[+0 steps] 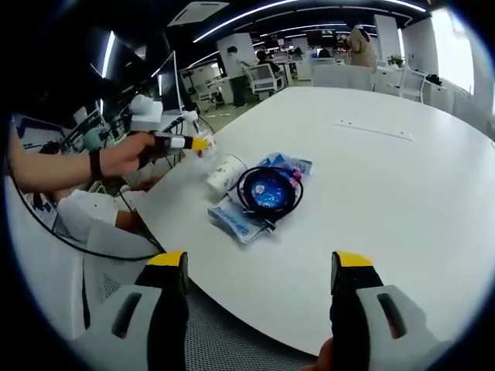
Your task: Arrange the tabletop items into an orderly group along one side of the table until the central work area is clear of visible clutter.
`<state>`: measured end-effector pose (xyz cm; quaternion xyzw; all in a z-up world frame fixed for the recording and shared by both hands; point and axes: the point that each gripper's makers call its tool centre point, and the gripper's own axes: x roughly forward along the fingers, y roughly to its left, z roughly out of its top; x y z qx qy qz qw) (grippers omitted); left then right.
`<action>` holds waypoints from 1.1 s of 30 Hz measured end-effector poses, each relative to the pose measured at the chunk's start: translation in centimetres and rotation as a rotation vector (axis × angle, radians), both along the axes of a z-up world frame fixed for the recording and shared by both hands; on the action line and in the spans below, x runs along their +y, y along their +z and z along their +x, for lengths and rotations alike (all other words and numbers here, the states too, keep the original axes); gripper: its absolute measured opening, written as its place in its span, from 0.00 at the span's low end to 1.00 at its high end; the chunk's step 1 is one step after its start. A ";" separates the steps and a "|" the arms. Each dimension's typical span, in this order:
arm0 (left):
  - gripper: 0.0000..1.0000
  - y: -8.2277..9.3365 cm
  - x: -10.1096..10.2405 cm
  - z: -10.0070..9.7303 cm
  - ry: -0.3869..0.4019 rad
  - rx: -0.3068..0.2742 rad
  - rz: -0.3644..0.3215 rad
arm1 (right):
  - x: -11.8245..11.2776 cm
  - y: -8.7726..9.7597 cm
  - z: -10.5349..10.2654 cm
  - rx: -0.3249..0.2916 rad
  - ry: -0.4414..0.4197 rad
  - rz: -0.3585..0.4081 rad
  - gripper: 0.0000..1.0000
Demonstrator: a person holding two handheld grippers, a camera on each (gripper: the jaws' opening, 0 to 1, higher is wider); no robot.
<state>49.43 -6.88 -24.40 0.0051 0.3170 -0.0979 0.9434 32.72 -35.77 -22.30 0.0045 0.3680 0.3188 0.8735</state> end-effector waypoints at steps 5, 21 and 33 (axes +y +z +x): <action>0.36 0.0 0.1 0.8 0.001 0.004 -0.001 | -0.1 0.1 0.1 -0.003 -0.010 0.003 0.75; 0.37 -0.1 0.1 1.2 -0.017 0.021 0.010 | 0.2 0.1 0.3 -0.005 -0.025 0.011 0.75; 0.36 -0.3 0.2 1.2 0.004 0.047 0.001 | 0.2 0.2 0.4 -0.009 -0.027 0.011 0.75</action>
